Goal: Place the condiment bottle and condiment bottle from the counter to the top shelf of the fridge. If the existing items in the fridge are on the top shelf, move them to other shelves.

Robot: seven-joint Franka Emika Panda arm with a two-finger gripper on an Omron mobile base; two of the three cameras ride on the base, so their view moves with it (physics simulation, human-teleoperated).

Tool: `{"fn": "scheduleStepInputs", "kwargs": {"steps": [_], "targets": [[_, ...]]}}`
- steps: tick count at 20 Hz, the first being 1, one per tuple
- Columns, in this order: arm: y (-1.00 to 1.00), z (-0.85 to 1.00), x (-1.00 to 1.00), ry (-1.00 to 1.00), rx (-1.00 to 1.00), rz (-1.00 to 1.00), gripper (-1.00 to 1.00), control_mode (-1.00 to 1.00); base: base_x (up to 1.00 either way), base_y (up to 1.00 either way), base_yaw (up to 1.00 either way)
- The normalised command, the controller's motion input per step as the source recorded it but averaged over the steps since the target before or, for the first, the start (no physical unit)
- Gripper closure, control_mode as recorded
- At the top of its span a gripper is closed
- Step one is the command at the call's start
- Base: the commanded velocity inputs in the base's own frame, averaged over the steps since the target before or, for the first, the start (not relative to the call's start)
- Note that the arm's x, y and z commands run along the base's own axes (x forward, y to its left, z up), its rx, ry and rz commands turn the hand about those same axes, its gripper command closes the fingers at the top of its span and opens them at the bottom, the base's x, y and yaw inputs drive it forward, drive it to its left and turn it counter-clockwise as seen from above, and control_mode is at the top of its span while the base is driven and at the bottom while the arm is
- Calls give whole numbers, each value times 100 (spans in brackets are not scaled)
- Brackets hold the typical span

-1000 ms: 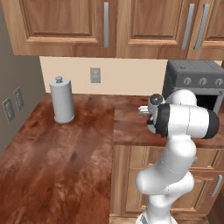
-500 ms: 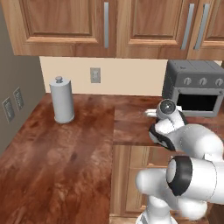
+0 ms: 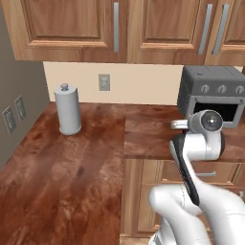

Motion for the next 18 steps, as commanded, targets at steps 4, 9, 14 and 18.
{"fn": "scheduleStepInputs", "kwargs": {"steps": [4, 9, 14, 18], "targets": [[15, 100, -86, -1, 0, 9, 100, -100, 0, 0, 0], [19, 100, -61, -1, 0, 2, 100, -100, 0, 0, 0], [3, 100, -54, 0, 0, 0, 100, -100, 0, 0, 0], [0, 96, -62, 1, 3, 0, 100, -100, 0, 0, 0]]}}
